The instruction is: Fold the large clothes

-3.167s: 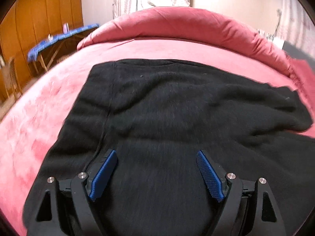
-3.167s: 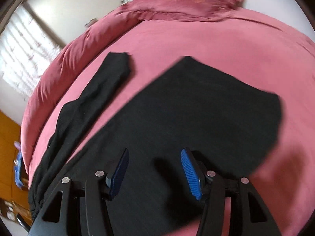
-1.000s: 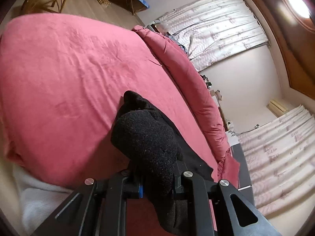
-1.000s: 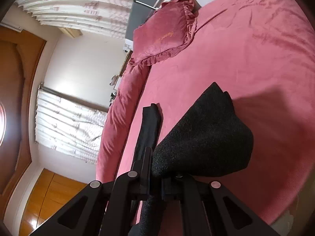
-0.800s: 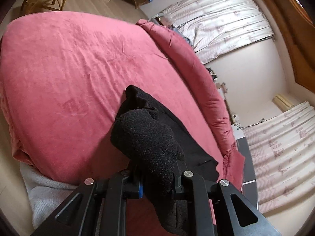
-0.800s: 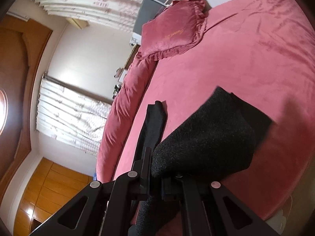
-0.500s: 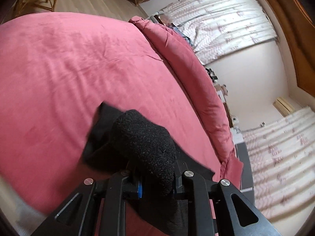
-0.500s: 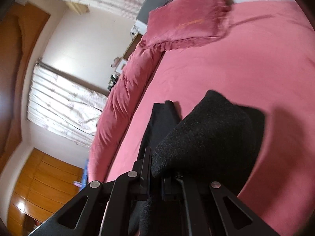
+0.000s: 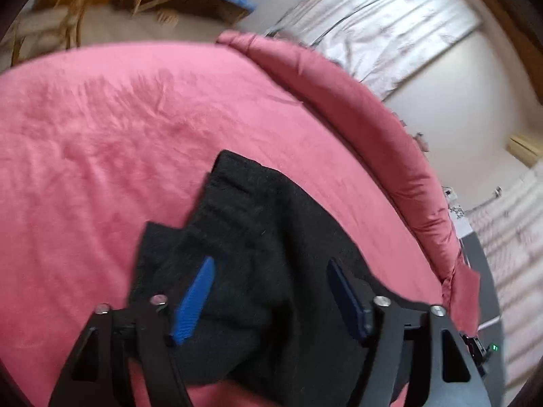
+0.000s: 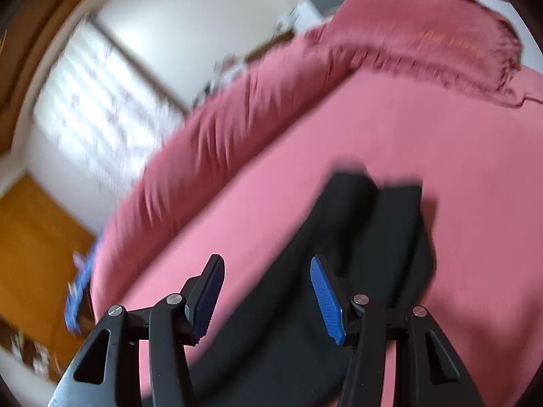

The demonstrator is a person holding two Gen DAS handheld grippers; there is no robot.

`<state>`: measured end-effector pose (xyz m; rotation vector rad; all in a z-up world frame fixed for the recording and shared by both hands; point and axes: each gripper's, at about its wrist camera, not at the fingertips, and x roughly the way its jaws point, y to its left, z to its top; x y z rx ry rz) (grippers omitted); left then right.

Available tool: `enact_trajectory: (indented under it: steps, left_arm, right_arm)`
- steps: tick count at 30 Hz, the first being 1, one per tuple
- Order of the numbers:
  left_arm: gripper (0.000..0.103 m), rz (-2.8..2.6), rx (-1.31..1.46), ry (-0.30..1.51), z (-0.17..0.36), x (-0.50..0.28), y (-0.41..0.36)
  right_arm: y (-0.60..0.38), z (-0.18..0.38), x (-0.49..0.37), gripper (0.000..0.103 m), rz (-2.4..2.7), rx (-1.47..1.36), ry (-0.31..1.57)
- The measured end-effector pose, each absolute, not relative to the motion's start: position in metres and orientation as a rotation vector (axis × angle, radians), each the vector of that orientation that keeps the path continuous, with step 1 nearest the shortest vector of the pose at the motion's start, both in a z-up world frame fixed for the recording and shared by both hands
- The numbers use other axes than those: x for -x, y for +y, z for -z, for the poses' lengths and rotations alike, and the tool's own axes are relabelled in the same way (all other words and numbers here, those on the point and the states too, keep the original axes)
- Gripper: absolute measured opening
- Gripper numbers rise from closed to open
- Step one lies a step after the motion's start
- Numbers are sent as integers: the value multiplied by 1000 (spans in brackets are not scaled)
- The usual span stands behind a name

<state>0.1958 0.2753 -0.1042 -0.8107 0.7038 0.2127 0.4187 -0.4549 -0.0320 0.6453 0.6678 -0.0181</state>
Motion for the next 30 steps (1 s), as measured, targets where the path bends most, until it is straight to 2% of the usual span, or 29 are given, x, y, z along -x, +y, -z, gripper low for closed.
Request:
enact_trajectory:
  steps: [2,3,5,7,12,16,20,21,22,23,24,25,26,27,30]
  left_arm:
    - [84,-260,785,663,106,-173,273]
    - [84,-275,772,646,106,-165,272]
    - [97,-322,724,642,107,-151,268]
    - [101,-356,697,652,114,-145,266]
    - [101,-378,806,742,143,-156,277]
    - [103,-386,996,727,162,-169,293]
    - [102,-454,987,783,160,-186,293]
    - [102,-469,951,817,158,-193,290]
    - [98,-476,921,839,157,-199,288]
    - [86,-494,873,863,156,-204,285]
    - [82,-506,830,878,154,-208,282]
    - [70,-494,803,872,153,-210,279]
    - [67,-486,784,870,152,-210,278]
    - [65,-482,768,866,151,-209,276]
    - [52,-398,812,823,146,-195,284]
  right_arm:
    - [-446,63,-401,54,-8,-591,751]
    - [-445,75,-391,54,-9,-588,775]
    - [-448,92,-375,54,-14,-607,804]
    - [-458,110,-355,54,-2,-660,818]
    - [-488,140,-338,55,83,-821,846]
    - [-508,153,-350,57,101,-984,787]
    - [-509,157,-378,57,103,-1018,759]
    - [-506,156,-387,61,98,-1018,760]
    - [-501,156,-394,63,97,-1014,771]
    - [-497,156,-397,63,101,-1002,779]
    - [-493,156,-402,63,116,-975,777]
    - [-492,154,-407,60,131,-958,780]
    - [-489,153,-410,51,148,-936,784]
    - [-485,152,-414,14,157,-907,790]
    - [-488,150,-404,14,138,-936,769]
